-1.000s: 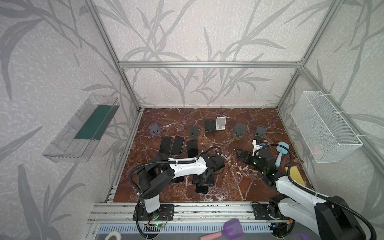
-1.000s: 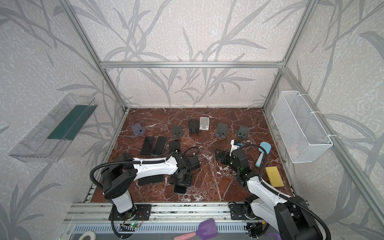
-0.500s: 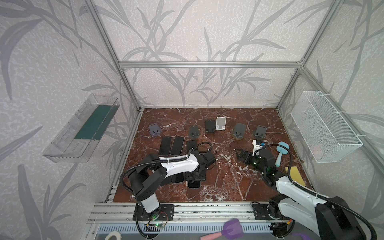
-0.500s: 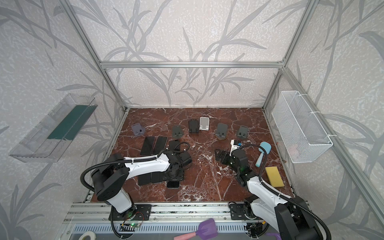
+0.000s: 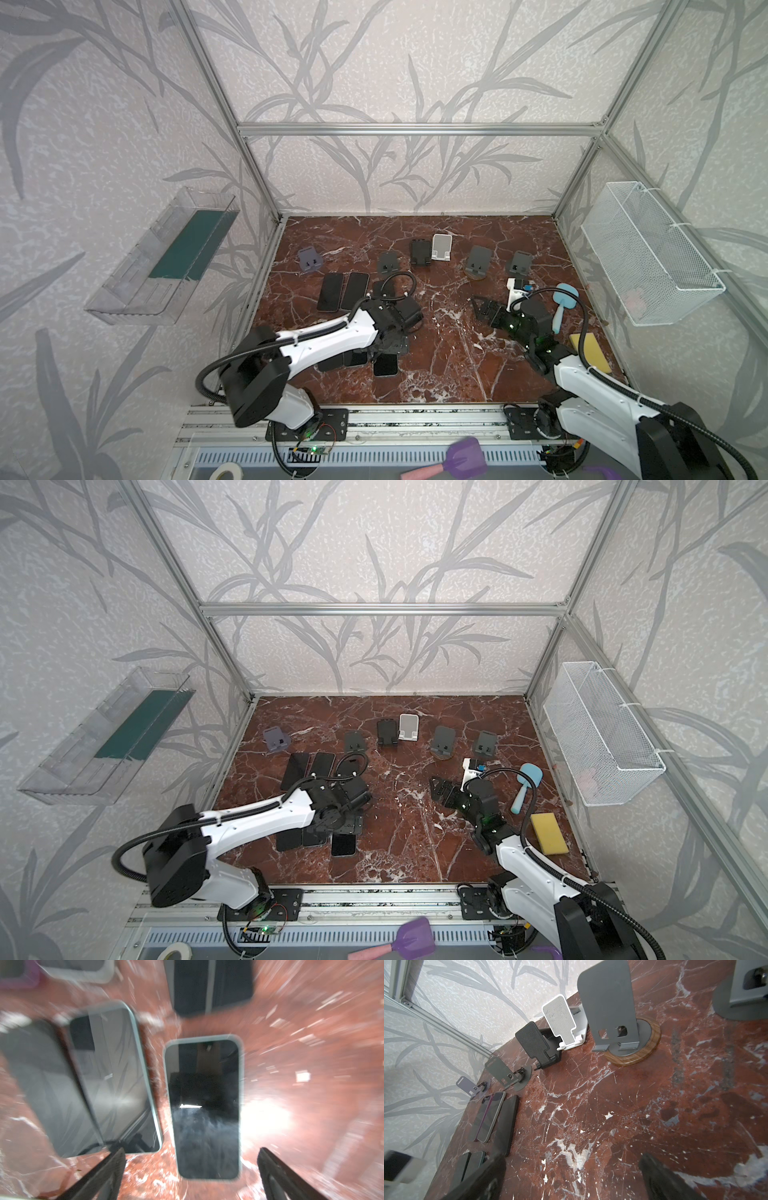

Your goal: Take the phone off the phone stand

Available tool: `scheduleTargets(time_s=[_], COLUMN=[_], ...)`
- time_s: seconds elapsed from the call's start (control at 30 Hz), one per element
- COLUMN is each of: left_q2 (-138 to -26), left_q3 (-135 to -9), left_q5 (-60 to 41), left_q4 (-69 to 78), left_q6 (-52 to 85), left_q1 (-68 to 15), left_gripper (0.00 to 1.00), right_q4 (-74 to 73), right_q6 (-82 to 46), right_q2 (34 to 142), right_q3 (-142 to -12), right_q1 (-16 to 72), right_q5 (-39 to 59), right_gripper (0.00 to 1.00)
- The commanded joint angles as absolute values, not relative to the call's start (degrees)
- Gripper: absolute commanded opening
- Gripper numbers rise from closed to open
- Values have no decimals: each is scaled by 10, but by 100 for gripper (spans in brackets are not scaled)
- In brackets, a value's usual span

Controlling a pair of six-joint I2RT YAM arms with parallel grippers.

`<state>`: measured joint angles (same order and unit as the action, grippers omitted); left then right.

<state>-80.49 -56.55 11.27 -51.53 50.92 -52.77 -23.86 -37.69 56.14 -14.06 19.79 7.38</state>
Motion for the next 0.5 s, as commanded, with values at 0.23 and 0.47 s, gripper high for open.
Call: scheduleTargets(time_s=[0.23, 0.47], left_q2=[-520, -446], left_q3=[-572, -522], left_q5=[222, 352], left_q4=[-420, -298], left_q6=[315, 216], left_q1=[-528, -529], left_gripper=[99, 99], right_q4=[-225, -173], right_q6=[-370, -423], right_q2=[531, 453], right_q3=[-152, -142], right_q1=[205, 216], right_q5=[80, -31], right_gripper=[99, 99])
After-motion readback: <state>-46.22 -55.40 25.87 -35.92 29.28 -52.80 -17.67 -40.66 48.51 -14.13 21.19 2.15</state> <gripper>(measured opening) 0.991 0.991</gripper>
